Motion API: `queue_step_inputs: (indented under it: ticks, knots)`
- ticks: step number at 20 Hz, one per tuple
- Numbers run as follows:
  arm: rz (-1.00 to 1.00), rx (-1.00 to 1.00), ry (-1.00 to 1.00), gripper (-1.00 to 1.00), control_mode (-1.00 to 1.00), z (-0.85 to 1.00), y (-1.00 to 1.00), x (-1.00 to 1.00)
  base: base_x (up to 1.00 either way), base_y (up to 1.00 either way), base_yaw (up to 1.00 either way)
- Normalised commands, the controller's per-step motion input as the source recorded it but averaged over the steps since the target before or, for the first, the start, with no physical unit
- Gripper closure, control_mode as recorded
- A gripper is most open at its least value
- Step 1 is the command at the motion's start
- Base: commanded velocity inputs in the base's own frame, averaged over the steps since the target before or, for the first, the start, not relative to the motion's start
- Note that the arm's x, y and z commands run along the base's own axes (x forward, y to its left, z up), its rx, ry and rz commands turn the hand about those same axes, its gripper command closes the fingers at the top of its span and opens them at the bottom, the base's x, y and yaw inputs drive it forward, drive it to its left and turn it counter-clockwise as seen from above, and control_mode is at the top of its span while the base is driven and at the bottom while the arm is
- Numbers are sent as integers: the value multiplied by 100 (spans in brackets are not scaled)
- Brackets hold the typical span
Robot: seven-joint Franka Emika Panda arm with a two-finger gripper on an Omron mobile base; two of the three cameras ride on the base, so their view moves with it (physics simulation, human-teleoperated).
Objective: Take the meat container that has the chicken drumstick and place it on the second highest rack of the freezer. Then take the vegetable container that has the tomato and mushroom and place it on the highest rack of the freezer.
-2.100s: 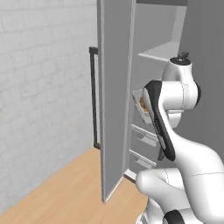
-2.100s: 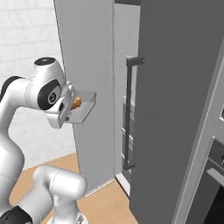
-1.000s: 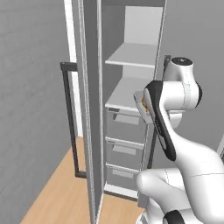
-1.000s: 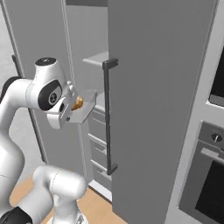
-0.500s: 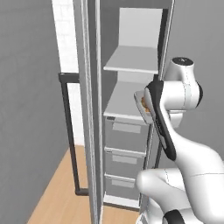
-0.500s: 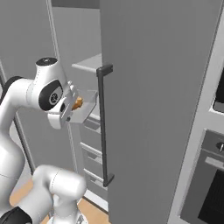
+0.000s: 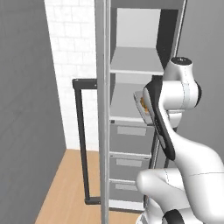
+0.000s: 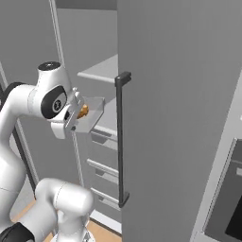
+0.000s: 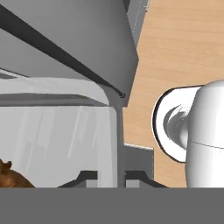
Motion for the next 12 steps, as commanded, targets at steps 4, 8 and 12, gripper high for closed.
queue_step_inputs:
  ticks: [4,8,12]
  knots:
    - [0,0,0,100,100,0,0,0,41,0,-19]
    - [0,0,0,100,100,0,0,0,50,1,-17]
    - [0,0,0,100,100,0,0,0,31,1,-10]
